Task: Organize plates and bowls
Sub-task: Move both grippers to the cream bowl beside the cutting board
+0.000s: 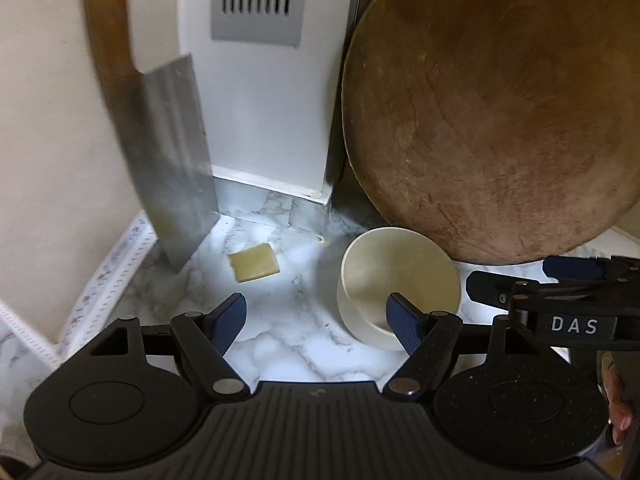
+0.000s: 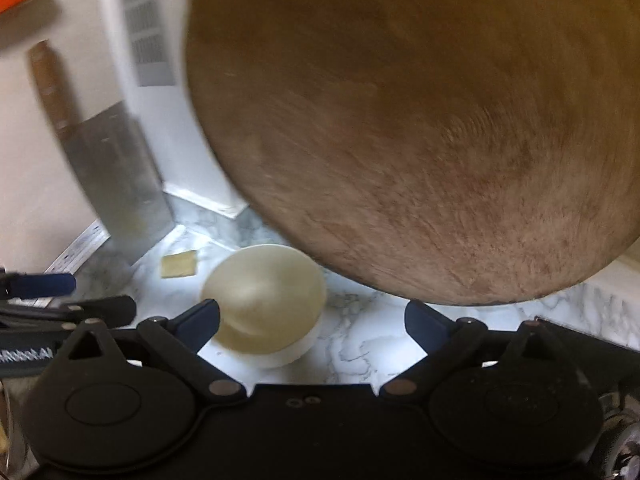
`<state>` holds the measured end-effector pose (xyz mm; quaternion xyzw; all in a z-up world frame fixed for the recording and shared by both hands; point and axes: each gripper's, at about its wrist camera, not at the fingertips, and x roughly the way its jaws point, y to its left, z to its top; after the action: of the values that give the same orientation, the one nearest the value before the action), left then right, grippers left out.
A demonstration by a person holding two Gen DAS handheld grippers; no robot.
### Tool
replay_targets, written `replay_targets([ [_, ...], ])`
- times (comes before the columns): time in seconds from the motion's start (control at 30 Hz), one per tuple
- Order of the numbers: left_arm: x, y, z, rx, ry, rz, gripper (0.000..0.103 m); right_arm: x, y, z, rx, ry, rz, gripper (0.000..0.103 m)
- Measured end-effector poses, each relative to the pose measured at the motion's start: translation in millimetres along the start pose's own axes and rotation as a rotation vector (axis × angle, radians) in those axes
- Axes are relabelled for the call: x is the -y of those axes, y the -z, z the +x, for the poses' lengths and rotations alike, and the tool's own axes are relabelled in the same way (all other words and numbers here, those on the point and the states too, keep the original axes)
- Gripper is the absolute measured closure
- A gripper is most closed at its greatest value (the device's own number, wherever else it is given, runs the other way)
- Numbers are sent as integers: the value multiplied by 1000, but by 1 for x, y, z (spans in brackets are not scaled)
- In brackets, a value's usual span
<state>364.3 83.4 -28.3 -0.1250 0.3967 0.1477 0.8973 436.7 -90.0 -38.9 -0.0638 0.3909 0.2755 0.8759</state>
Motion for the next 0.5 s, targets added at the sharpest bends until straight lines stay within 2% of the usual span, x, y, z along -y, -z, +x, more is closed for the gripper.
replay_targets([
  [0.2,0,-8,36,-48,-14,-22,26,13,2,26,-44,-21,32,13],
  [0.33,2,-13,48,-52,-19,-18,26,10,6,36,-58,-23,-7,15],
  [0.5,3,-19,64,-85,4,-21,27,8,8,49,-98,-47,7,24],
])
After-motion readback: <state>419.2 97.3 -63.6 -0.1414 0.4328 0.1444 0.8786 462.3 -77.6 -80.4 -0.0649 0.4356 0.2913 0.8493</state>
